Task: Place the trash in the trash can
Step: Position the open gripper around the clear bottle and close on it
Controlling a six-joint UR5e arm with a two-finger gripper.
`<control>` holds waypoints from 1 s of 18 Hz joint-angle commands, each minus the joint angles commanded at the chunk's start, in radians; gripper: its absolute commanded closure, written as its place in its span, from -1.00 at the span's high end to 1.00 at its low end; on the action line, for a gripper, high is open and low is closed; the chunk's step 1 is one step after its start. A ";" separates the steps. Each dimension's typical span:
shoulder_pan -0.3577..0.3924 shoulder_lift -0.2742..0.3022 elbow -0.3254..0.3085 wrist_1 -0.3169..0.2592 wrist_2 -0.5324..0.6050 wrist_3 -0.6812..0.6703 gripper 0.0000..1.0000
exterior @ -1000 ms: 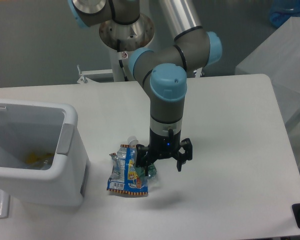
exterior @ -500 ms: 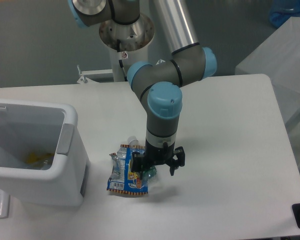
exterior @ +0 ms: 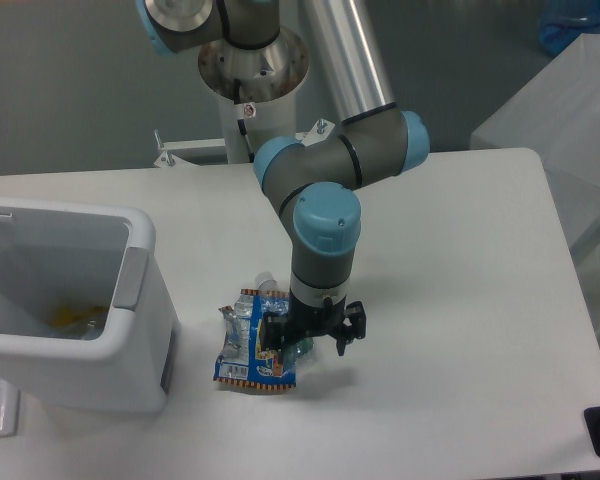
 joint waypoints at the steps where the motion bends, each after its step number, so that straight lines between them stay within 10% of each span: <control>1: 0.000 -0.002 -0.005 0.000 0.009 0.000 1.00; 18: -0.048 -0.052 -0.014 0.002 0.115 -0.005 1.00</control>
